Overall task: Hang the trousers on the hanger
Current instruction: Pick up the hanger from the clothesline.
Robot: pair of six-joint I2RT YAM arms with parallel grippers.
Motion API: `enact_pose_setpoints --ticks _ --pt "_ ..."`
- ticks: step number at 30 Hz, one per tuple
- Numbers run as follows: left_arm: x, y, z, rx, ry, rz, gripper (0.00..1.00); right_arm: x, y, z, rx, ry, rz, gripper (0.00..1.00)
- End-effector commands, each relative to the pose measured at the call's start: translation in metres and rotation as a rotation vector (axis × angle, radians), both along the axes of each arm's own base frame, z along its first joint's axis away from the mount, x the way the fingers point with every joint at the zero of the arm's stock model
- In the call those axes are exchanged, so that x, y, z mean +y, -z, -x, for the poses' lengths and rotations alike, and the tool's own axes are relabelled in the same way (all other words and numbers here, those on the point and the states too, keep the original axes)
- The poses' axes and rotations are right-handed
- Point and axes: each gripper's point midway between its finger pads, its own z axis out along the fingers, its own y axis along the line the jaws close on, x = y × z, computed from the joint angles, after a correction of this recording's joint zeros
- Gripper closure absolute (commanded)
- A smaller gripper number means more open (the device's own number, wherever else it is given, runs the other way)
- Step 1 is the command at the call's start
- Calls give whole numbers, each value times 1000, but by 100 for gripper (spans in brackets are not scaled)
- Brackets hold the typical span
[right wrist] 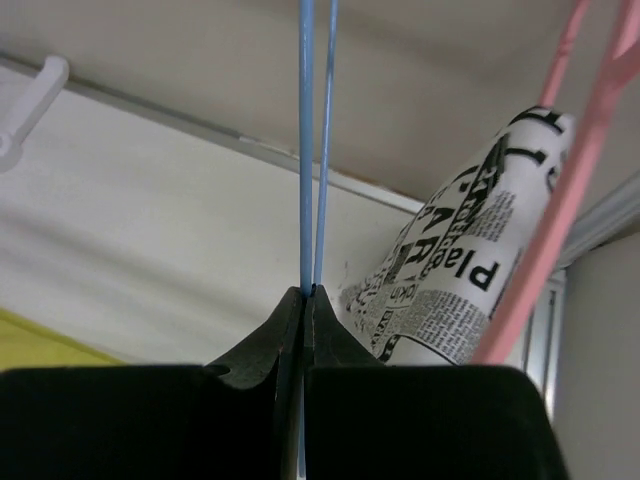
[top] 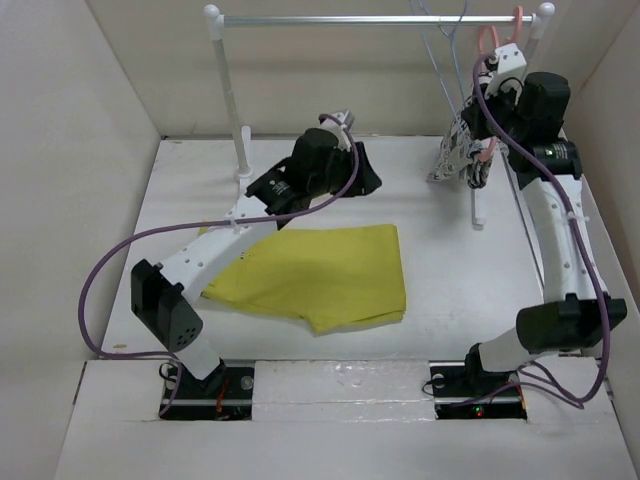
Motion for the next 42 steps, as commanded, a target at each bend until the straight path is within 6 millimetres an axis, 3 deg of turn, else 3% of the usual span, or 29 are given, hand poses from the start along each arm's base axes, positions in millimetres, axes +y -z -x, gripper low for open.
enact_pose_setpoints --ticks 1,2,3,5,6,8,9,10,12,13,18,19,23,28,33,37,42 --pt "-13 -60 2 -89 64 97 59 -3 -75 24 -225 42 1 100" --pt "-16 -69 1 -95 68 118 57 1 -76 29 -227 33 2 100" --pt "-18 -93 1 -128 72 156 56 1 -63 32 -191 33 4 100" --pt "-25 -108 -1 -142 91 191 54 9 -56 43 -176 13 8 100" --pt "-27 -131 0 -175 102 227 54 9 -36 46 -136 23 15 100" --pt "-40 -137 0 -177 127 245 54 15 -24 56 -117 14 19 100" --pt "-43 -156 4 -207 141 270 53 13 -23 66 -120 18 19 100" --pt "-49 -153 -2 -203 141 268 53 16 -8 71 -86 13 24 100" --pt "-56 -164 -2 -223 146 288 53 20 0 85 -68 4 31 100" --pt "-62 -159 -5 -220 143 285 53 21 13 89 -40 2 40 100" --pt "-76 -148 -24 -222 120 282 54 35 39 115 10 -23 59 100" --pt "-82 -134 -33 -206 105 258 54 37 39 121 5 -28 57 100" --pt "-92 -111 -47 -181 86 231 55 52 58 135 51 -47 79 100" --pt "-90 -91 -59 -173 37 180 59 55 65 142 67 -27 101 100" --pt "-85 -84 -59 -162 20 166 72 62 82 149 128 1 163 100" --pt "-77 -82 -54 -167 8 153 73 63 94 156 167 27 191 100" --pt "-83 -51 -49 -105 51 114 95 68 114 169 224 26 209 100"
